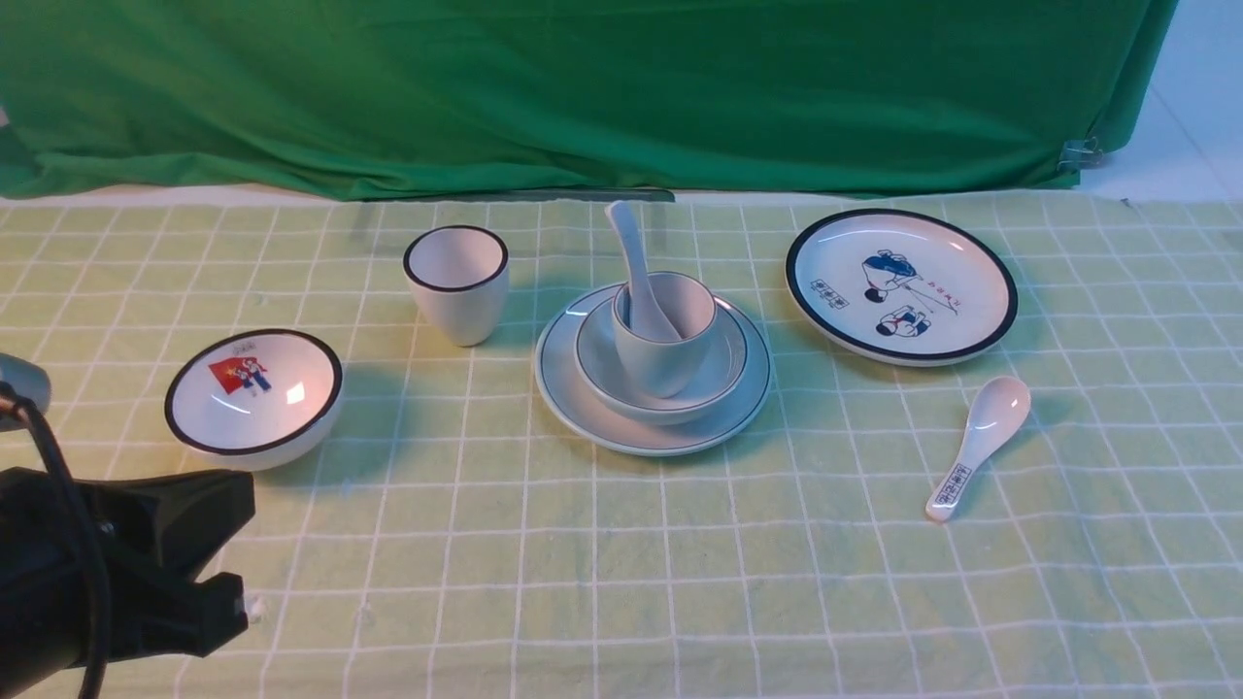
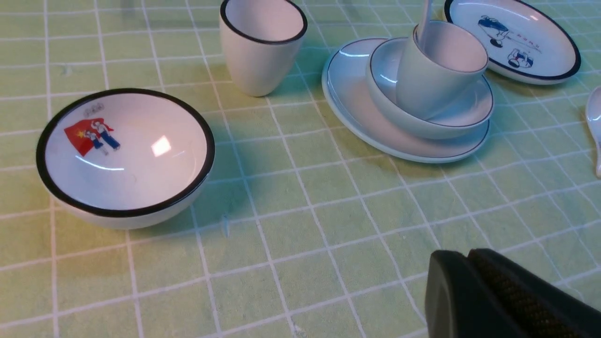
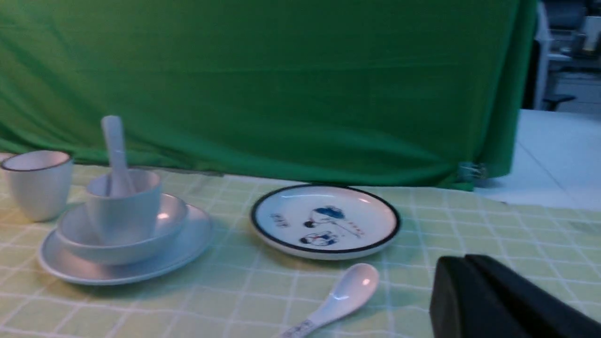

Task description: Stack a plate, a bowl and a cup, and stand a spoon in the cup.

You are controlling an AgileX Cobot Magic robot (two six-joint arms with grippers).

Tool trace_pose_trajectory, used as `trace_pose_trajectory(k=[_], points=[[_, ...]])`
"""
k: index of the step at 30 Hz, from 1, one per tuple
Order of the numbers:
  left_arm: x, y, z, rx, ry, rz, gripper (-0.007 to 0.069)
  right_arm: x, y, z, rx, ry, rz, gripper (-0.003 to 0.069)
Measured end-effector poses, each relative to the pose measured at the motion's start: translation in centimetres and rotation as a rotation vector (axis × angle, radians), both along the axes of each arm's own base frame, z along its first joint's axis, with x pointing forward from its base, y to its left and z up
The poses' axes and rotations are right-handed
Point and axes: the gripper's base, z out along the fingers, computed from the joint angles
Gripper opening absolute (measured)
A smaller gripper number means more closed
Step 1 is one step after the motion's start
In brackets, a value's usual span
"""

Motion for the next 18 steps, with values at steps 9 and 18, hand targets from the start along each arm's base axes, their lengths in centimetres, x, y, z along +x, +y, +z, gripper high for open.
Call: trace_pose_trajectory(k=[9, 18], points=[[0.03, -0.01, 0.07, -0.002, -0.008, 0.0, 0.002, -0.06, -0.43, -0.62, -0.06, 0.061, -0.076, 0.002], [0.04, -0.01, 0.09, -0.003, -0.01, 0.0, 0.002, -0.06, -0.44, -0.63, -0.07, 0.061, -0.076, 0.0031]])
